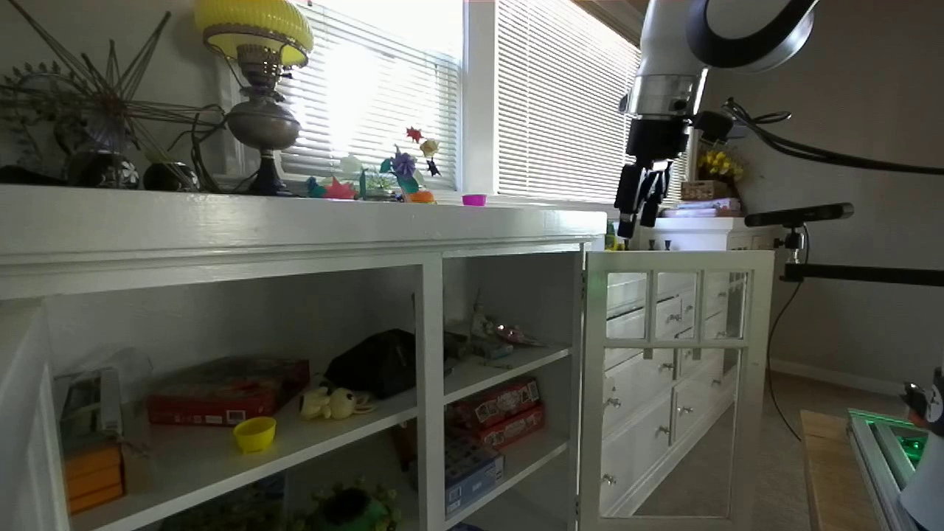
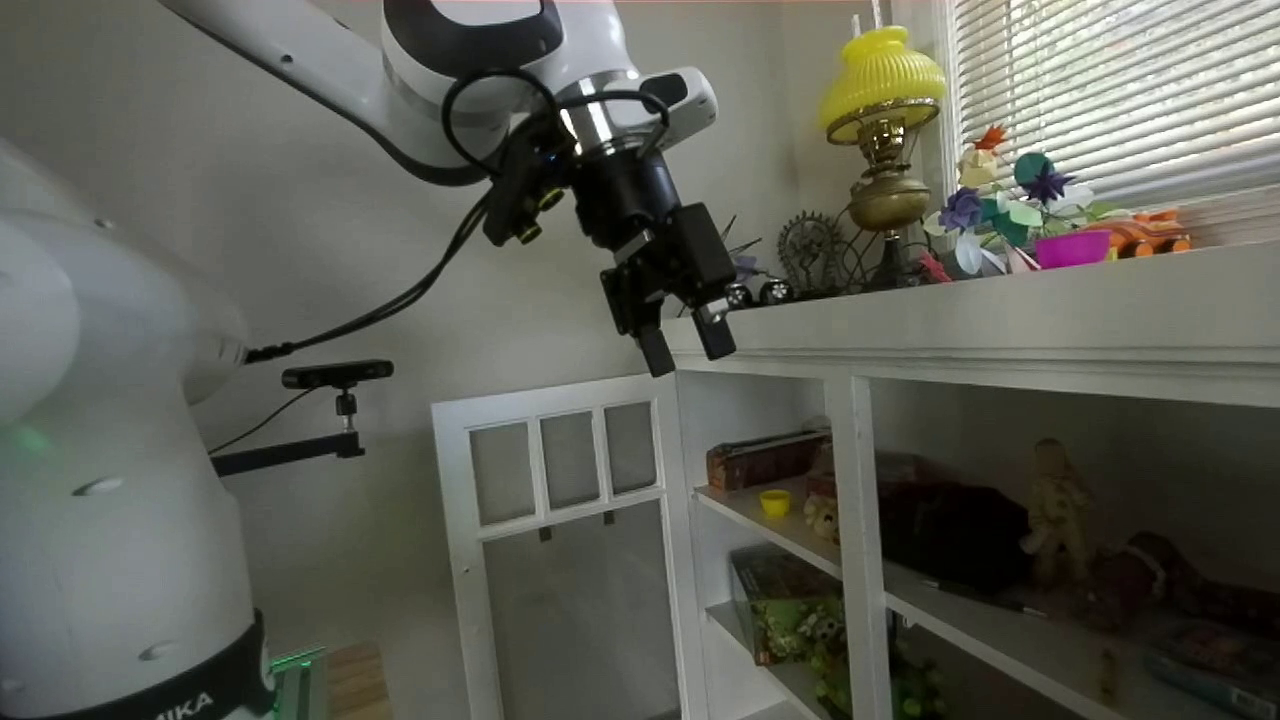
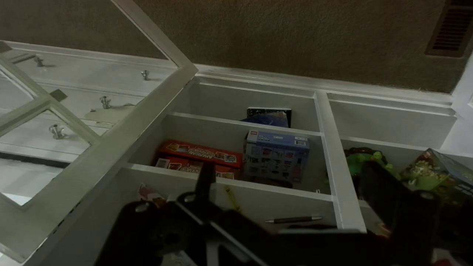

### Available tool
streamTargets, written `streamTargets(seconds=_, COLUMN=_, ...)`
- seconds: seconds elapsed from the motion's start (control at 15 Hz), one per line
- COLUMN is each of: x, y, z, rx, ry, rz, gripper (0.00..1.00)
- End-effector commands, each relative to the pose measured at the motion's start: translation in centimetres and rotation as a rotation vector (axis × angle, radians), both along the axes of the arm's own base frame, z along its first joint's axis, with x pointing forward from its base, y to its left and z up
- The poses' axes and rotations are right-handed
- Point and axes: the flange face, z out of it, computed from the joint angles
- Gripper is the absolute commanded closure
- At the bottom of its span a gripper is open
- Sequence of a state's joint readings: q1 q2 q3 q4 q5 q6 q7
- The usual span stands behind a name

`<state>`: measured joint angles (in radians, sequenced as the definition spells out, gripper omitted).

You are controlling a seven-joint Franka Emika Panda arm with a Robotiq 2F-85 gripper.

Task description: Close the cabinet door

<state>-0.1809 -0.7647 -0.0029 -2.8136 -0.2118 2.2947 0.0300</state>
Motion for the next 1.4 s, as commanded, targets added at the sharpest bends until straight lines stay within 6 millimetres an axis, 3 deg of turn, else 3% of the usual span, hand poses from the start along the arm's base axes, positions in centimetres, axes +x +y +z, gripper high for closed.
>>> streamTargets(seconds=0.0, x=0.0, y=0.0, z=0.0, rx=0.0, ry=0.001, rz=0.0, gripper=0.0)
streamTargets(seconds=0.27, x=0.0, y=0.0, z=0.0, rx=0.0, ry=0.001, rz=0.0, gripper=0.0)
streamTargets(seconds=0.47, x=-0.7, y=-1.6, z=1.3, rx=-0.021, ry=0.005, rz=0.015, gripper=0.0)
streamTargets(seconds=0.87, x=-4.3, y=-7.4, z=4.0, rx=-0.121, ry=0.098, rz=0.042, gripper=0.0)
streamTargets(seconds=0.93, x=-2.5, y=-5.7, z=2.9, rx=-0.08, ry=0.083, rz=0.021, gripper=0.0)
streamTargets(seconds=1.0, x=-2.9, y=-6.4, z=3.1, rx=-0.078, ry=0.081, rz=0.013, gripper=0.0)
streamTargets(seconds=1.33, x=-2.5, y=-5.8, z=2.9, rx=-0.079, ry=0.086, rz=0.027, gripper=0.0)
